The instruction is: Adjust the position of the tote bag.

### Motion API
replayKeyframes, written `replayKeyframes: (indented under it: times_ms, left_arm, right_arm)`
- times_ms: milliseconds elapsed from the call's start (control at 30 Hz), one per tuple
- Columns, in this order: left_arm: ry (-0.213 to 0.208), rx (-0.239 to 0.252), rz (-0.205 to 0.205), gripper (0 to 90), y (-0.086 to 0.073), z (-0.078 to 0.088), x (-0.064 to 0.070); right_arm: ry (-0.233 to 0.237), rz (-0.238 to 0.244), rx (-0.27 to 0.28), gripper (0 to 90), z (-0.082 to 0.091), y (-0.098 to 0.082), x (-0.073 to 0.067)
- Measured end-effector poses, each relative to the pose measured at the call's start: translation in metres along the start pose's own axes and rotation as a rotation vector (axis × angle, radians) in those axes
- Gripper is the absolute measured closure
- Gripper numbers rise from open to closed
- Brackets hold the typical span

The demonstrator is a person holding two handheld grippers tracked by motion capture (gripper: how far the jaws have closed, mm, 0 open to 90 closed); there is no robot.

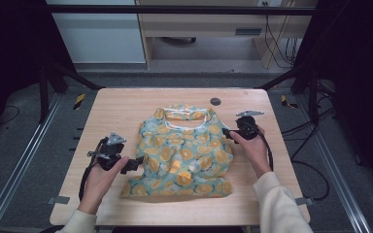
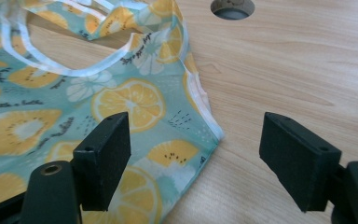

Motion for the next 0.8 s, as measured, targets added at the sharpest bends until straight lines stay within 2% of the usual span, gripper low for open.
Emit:
replayKeyframes:
  times_ms: [33, 233, 333, 567, 700, 800]
  left_arm:
    - [0.012, -0.015, -0.016, 3.2, -0.005, 0.002, 0.003]
    - [0.024, -0.022, -0.035, 3.2, -0.016, 0.009, 0.013]
    - [0.025, -0.029, -0.04, 3.2, -0.018, 0.011, 0.014]
    - [0.038, -0.018, -0.009, 3.3, -0.024, 0.015, 0.01]
    - [0.043, -0.011, -0.003, 3.4, -0.025, 0.018, 0.008]
    - [0.042, -0.009, -0.001, 3.4, -0.025, 0.018, 0.008]
  right_arm:
    - [-0.009, -0.014, -0.014, 23.9, -0.008, -0.003, 0.0]
    - [-0.027, -0.039, -0.023, 25.7, -0.02, -0.006, 0.0]
    - [-0.037, -0.027, -0.026, 26.5, -0.022, -0.007, -0.001]
    - [-0.048, -0.017, -0.024, 29.4, -0.026, -0.007, -0.005]
    - [-0.067, 0.013, -0.037, 34.1, -0.029, -0.009, -0.008]
    - [-0.063, 0.033, -0.043, 38.0, -0.03, -0.011, -0.011]
Point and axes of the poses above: each handheld gripper's, and its own axes: z roughly backward along the jaws, y roughly out of its top, x roughly to its right, the point moved 5 cm from there along -z, roughly forward along the jaws, and after that the axes turned 12 degrees about -y, right-handed, at the moved point
